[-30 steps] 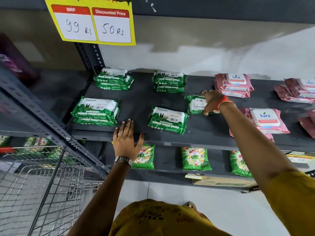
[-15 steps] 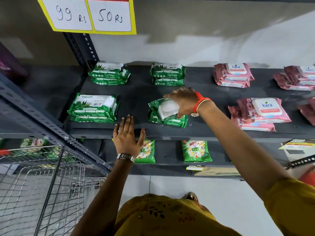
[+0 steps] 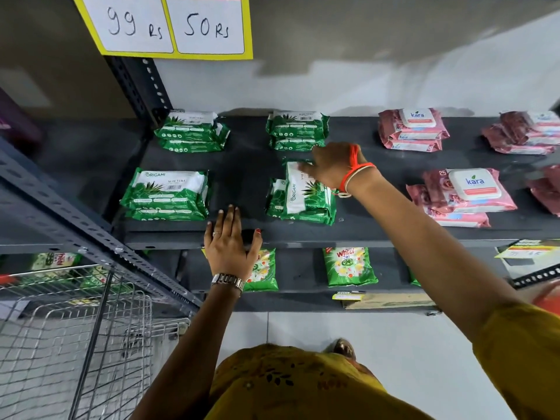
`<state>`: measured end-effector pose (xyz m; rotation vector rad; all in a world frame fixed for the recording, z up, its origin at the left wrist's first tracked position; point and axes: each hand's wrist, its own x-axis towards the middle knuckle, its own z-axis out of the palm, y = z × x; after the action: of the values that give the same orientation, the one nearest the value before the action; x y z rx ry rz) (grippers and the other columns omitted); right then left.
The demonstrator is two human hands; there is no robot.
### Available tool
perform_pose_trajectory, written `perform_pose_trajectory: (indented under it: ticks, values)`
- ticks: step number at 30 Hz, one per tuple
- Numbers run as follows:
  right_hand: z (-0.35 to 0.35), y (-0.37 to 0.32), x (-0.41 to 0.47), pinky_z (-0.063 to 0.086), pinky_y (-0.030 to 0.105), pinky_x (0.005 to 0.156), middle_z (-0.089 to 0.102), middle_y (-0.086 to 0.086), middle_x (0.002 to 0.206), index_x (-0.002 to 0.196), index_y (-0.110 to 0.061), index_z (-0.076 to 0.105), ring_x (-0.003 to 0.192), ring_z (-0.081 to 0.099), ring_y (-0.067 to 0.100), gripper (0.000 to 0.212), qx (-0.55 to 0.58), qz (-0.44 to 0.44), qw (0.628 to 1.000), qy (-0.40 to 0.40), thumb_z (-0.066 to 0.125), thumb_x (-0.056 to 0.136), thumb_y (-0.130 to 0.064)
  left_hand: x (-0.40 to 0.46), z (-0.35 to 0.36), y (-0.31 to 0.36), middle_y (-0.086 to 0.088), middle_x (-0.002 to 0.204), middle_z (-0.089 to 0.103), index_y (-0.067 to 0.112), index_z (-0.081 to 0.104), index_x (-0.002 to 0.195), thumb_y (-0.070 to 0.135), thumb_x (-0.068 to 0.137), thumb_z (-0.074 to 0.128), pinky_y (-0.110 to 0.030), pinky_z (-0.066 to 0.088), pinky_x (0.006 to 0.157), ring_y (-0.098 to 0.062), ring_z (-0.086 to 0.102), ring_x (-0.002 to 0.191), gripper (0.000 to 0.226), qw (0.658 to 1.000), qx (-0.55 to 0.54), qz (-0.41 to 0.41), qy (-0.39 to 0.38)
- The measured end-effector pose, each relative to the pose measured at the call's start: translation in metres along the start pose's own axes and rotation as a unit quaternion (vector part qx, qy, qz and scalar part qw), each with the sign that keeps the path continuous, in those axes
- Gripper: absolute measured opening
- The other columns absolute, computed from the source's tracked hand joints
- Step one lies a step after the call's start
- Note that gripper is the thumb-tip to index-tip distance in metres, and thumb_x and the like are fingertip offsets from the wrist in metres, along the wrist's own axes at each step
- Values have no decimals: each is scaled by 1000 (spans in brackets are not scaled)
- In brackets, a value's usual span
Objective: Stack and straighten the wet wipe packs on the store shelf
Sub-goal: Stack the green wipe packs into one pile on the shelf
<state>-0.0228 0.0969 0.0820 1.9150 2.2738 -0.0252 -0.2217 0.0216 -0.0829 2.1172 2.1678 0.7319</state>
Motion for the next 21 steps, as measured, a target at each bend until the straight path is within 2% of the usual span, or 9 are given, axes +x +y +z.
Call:
perform_pose_trajectory:
  ticks: [2,3,5,7,10,12,14,17,21]
  values:
    - [1,6,3,50,38,85,66,16,105,131,-13,48,108,60,35,41,-36,-27,999,-3,46,93,-28,1,-1,1,-10,140,47,8,43,133,52,80,31,-43,24,109,-27,40,131,69,1000,1,-4,-8]
    - [1,7,5,50,40,90,61,17,122,143,-22,35,117,56,36,55,-50,-46,997,-25,48,90,-16,1,-1,1,-10,140,46,8,43,133,52,80,31,-43,25,109,-27,40,131,70,1000,2,-5,-11]
    - [2,8,5,44,45,100,31,16,152,146,-40,19,136,36,36,81,-68,-110,990,-50,48,83,1,0,-1,0,-11,138,48,7,45,131,51,81,32,-45,27,108,-28,42,130,68,1000,2,-2,-8]
    - [10,8,7,37,50,107,3,10,161,144,-48,17,145,17,35,92,-102,-159,981,-49,48,79,10,-1,-1,0,-12,136,50,6,47,129,50,81,34,-46,30,106,-29,45,127,67,1000,-1,3,-2]
    - [13,7,10,33,50,109,5,7,161,143,-45,27,145,15,31,88,-119,-163,978,-58,58,75,3,-1,-2,1,-12,135,52,6,48,128,49,81,35,-45,31,105,-29,46,126,66,1000,-5,7,4]
    - [7,5,11,39,50,108,25,7,156,141,-33,36,140,30,32,84,-88,-123,983,-102,75,68,-19,0,-2,1,-12,135,52,6,49,128,48,81,36,-44,31,105,-28,47,126,65,1000,-6,7,6]
    - [0,5,12,50,47,97,50,11,138,132,-20,49,122,51,35,88,-32,-93,986,-137,82,55,-45,0,-2,0,-12,134,52,6,49,128,47,80,37,-44,31,105,-28,47,126,64,1000,-9,6,3]
    - [-4,5,8,58,42,82,69,13,107,109,-8,62,95,67,35,86,20,-66,988,-135,76,49,-67,-1,-1,-1,-12,133,53,5,49,128,48,81,36,-44,32,105,-28,47,125,64,1000,-7,11,-3]
    - [0,-1,4,59,42,80,70,12,102,107,-6,62,87,68,34,87,50,-33,991,-120,73,49,-71,0,-1,-1,-11,134,53,6,49,128,49,82,34,-43,30,105,-28,46,126,65,1000,-4,8,-6]
